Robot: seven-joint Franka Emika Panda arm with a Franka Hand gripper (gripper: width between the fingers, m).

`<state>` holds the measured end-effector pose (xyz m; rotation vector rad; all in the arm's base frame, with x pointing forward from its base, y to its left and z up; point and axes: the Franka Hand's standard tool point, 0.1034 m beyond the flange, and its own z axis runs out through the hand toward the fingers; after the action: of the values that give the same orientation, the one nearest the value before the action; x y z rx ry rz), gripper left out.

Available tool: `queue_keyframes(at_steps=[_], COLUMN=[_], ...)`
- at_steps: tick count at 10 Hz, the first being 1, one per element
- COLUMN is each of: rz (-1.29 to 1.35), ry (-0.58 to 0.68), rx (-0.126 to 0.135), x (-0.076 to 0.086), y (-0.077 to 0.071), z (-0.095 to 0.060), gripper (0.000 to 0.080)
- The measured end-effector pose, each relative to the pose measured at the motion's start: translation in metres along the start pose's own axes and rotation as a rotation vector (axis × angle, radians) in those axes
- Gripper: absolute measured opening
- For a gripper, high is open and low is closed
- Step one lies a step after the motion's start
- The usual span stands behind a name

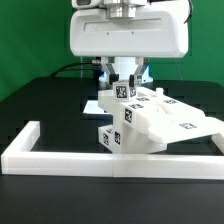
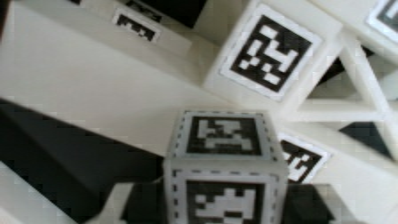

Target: Assemble chair

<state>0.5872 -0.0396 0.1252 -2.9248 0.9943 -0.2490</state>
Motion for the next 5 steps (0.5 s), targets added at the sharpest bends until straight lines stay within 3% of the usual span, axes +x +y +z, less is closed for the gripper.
queue_keyframes(at_steps=[5], rz=[0.304], ry=[0.0], rx=[0.001], x=[0.0], y=[-0.0004], z=[-0.0001], gripper=[0.0288])
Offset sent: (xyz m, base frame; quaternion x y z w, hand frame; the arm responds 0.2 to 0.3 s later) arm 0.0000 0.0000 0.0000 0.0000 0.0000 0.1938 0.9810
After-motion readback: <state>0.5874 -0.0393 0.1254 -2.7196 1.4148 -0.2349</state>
